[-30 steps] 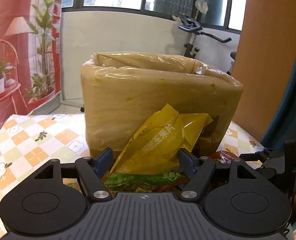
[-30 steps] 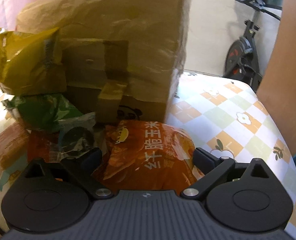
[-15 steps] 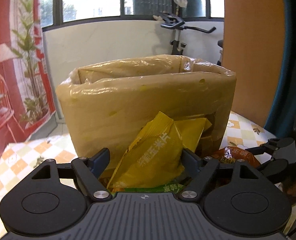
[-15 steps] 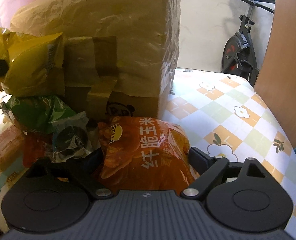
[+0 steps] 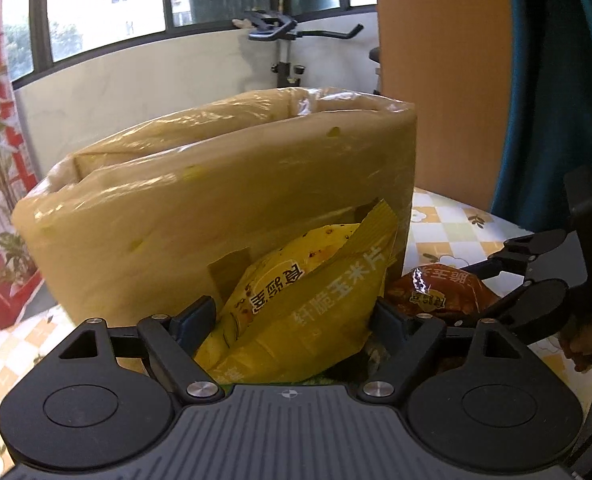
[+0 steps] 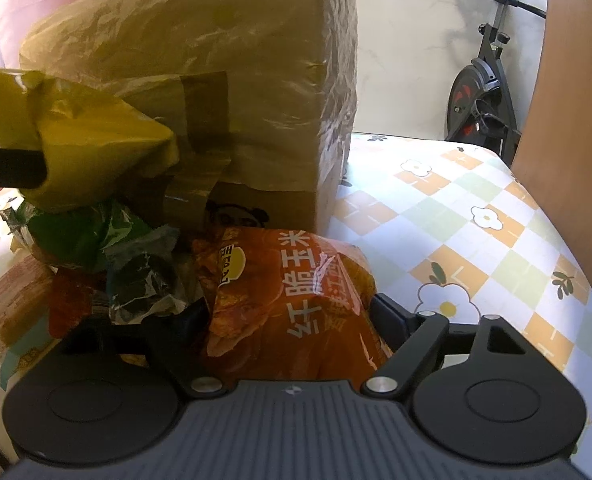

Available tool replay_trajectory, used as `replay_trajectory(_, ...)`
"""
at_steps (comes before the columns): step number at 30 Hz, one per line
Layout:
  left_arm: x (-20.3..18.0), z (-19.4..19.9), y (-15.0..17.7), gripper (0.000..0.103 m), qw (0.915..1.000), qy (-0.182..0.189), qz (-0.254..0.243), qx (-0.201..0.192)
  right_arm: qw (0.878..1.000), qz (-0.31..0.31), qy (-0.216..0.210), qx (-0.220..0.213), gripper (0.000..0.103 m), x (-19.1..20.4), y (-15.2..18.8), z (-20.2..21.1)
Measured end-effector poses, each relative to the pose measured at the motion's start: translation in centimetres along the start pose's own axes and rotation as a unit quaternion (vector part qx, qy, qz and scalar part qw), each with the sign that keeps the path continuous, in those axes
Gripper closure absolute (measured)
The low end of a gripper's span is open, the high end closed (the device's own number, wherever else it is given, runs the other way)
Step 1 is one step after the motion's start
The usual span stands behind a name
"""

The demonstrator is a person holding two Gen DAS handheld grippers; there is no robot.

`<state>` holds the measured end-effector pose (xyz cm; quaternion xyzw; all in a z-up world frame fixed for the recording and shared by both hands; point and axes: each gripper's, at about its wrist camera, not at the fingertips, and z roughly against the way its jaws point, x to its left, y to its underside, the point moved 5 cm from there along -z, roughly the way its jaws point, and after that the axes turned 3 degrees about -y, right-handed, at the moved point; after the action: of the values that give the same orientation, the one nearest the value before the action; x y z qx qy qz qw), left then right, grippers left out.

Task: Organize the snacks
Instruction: 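Grasp the yellow corn-chip bag with the left tool while the right grasps the orange bag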

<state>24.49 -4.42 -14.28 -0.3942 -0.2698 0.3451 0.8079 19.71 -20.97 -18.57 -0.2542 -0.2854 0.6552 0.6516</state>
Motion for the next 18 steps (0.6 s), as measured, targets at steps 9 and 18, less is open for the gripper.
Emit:
replay_trajectory(9, 0.1, 0.7, 0.1, 0.034, 0.9997, 0.001, 0.015, -0.018, 1.000, -0.011, -0.021, -0.006, 0.027, -0.4, 0.1, 0.7)
replay_trajectory(18, 2.8, 4.5, 0.2, 0.035, 0.9953, -0.023, 0.081, -0.049, 0.999, -0.021, -0.033, -0.026, 0.029, -0.8, -0.3, 2.5)
